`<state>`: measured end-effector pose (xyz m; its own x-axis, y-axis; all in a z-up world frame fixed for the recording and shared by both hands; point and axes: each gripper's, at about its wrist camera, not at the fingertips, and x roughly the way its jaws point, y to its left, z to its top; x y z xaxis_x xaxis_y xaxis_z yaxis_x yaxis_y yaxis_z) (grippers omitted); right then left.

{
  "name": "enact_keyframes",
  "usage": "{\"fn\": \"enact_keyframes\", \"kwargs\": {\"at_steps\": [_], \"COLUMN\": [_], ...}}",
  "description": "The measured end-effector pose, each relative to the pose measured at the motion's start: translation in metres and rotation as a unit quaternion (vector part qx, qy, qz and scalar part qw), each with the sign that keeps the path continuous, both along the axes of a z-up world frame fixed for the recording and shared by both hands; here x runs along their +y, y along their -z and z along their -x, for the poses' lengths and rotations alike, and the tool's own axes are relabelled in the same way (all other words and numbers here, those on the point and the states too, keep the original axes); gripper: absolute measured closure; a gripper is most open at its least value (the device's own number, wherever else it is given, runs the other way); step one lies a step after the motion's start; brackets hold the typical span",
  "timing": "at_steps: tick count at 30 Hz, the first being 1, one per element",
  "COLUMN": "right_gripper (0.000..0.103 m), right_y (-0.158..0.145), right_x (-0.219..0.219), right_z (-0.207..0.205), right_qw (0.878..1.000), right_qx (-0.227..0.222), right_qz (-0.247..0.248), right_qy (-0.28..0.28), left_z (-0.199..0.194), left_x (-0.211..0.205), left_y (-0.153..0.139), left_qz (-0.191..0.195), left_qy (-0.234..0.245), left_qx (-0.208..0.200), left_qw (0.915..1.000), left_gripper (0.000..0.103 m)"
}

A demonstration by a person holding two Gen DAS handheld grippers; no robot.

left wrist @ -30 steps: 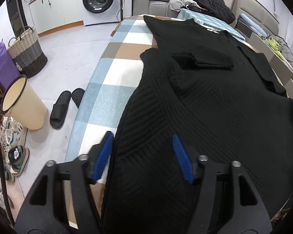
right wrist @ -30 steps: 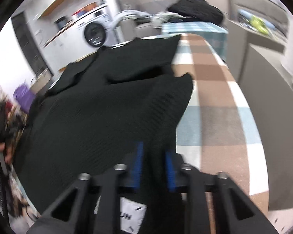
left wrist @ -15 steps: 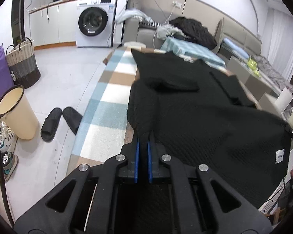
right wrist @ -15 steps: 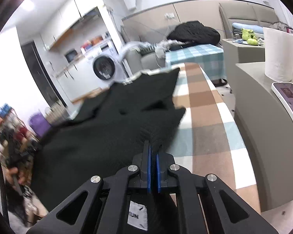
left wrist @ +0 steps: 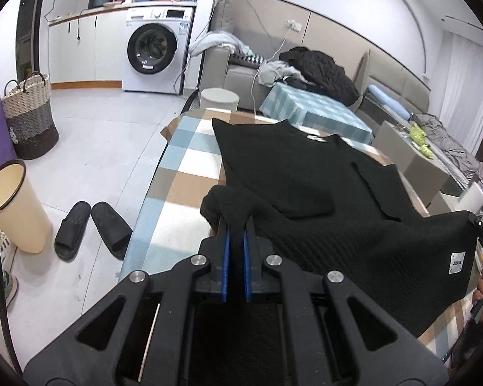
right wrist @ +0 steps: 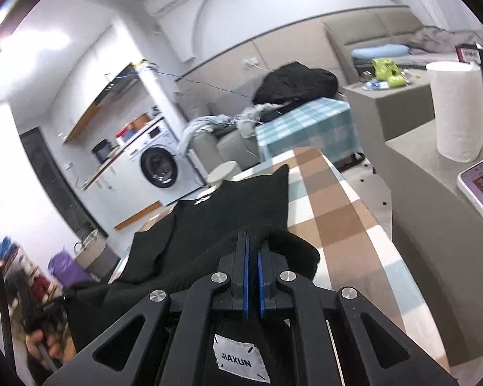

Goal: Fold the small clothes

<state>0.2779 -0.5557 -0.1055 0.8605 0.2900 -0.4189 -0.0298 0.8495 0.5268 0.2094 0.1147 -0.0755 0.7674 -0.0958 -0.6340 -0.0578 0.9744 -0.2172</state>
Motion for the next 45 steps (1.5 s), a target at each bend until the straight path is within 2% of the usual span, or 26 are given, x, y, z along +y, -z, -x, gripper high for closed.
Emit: {"fn": "enact_keyframes", "kwargs": {"at_steps": [5,8,9,10,11,13,14,15,21,24,26,27,28,31,34,39,45], "right_gripper": [0.099,0.097,0.094,0.088,0.081,0.05,0.044,0.039,0.038,0.038,0.039,0.043,0.052,0.069,0.076,0.077,0.077], "right_y": [0.018,0.03,0.035,0.04,0.043,0.048,0.05,0.052,0.077,0.079,0.078,0.078,0.078,0.081,0.081,0.082,0.081], "right_x": [0.001,0.008,0.011,0.013,0.013,0.009,0.008,0.006,0.008,0.02,0.028,0.031,0.035,0.045,0.048,0.046,0.044], "right_z": [-0.056,-0.08,-0.085,-0.09,-0.091,-0.088,-0.087,-0.087,-0.103,-0.114,-0.12,-0.122,-0.125,-0.13,-0.128,-0.118,-0.096], "right_qw": [0.998,0.995,0.994,0.992,0.991,0.99,0.99,0.99,0.987,0.987,0.988,0.987,0.987,0.984,0.984,0.982,0.98], "right_qx": [0.058,0.09,0.099,0.117,0.128,0.132,0.131,0.133,0.163,0.158,0.156,0.155,0.154,0.161,0.161,0.166,0.175], "right_qz": [-0.011,0.004,0.009,0.018,0.022,0.018,0.021,0.022,-0.016,0.001,0.016,0.026,0.038,0.066,0.077,0.078,0.081], "right_qy": [0.035,0.041,0.038,0.037,0.036,0.036,0.039,0.037,0.006,-0.003,-0.01,-0.011,-0.013,-0.024,-0.028,-0.036,-0.049], "left_z": [-0.053,-0.079,-0.084,-0.088,-0.089,-0.088,-0.088,-0.09,-0.117,-0.125,-0.128,-0.129,-0.13,-0.127,-0.12,-0.099,-0.065], "left_x": [0.005,0.01,0.011,0.012,0.014,0.015,0.015,0.013,0.003,0.0,0.0,-0.001,-0.004,-0.013,-0.017,-0.024,-0.023], "left_y": [0.023,0.043,0.049,0.054,0.058,0.065,0.068,0.072,0.087,0.088,0.089,0.089,0.091,0.09,0.088,0.083,0.078], "left_qz": [-0.007,0.009,0.015,0.018,0.02,0.029,0.037,0.042,0.038,0.039,0.047,0.049,0.049,0.025,0.013,-0.014,-0.029], "left_qy": [-0.007,-0.019,-0.026,-0.033,-0.035,-0.027,-0.018,-0.011,0.001,0.001,0.004,0.008,0.016,0.019,0.02,0.029,0.032], "left_qx": [0.03,0.054,0.066,0.078,0.086,0.088,0.088,0.089,0.111,0.107,0.101,0.099,0.099,0.087,0.084,0.088,0.092], "left_qw": [0.9995,0.9983,0.9974,0.9963,0.9955,0.9953,0.9953,0.9951,0.9931,0.9935,0.9938,0.9938,0.9937,0.9957,0.9962,0.9956,0.9949], "left_gripper": [0.098,0.098,0.092,0.08,0.073,0.042,0.04,0.04,0.04,0.041,0.056,0.07,0.079,0.084,0.084,0.085,0.085]}}
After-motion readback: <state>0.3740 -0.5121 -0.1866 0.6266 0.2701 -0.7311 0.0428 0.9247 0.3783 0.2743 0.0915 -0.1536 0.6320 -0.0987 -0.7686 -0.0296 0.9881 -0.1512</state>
